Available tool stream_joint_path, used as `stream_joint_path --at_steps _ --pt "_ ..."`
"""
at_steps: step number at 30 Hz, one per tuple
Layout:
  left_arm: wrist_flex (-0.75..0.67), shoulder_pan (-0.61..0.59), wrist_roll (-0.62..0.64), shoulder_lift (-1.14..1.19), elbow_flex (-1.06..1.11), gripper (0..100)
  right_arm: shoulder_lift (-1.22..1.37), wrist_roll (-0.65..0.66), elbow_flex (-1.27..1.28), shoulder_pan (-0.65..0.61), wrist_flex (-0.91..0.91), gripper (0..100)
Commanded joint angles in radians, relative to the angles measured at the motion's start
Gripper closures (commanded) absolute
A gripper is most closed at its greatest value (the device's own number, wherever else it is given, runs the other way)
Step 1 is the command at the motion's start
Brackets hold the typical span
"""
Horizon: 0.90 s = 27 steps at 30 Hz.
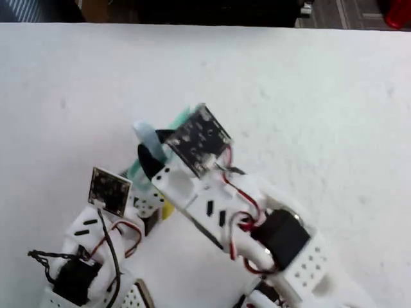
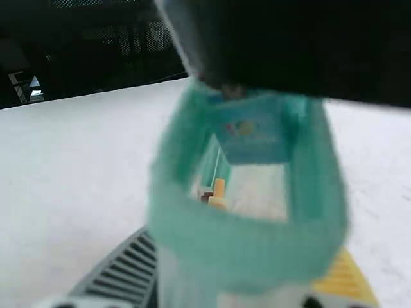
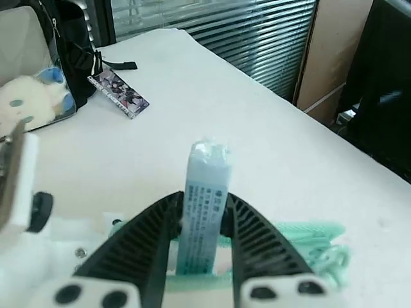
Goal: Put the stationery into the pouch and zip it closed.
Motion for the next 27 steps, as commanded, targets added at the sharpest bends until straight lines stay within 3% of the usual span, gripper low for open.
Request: stream_joint_path --at_steps 1,11,17,19,24,27 --pt "-0.011 0.013 0.006 0.007 -0.035 74 -0.051 0.011 0.018 0.005 -0.028 98.2" --pt "-0.011 0.012 0.006 0.007 -0.035 74 -0.028 0.006 0.183 0.002 -0.246 98.2" --pt "-0.011 0.012 0.006 0.007 -0.035 74 -0.028 0.009 0.198 0.005 -0.214 98.0" --pt "-0.011 0.012 0.006 0.007 -0.035 74 -0.028 0.012 0.181 0.005 -0.174 94.4" --pt "-0.011 0.012 0.006 0.007 -0.037 74 -0.028 0.012 0.115 0.005 -0.117 74.4" --pt "-0.011 0.012 0.006 0.007 -0.037 74 -0.028 0.012 0.061 0.005 -0.093 76.3"
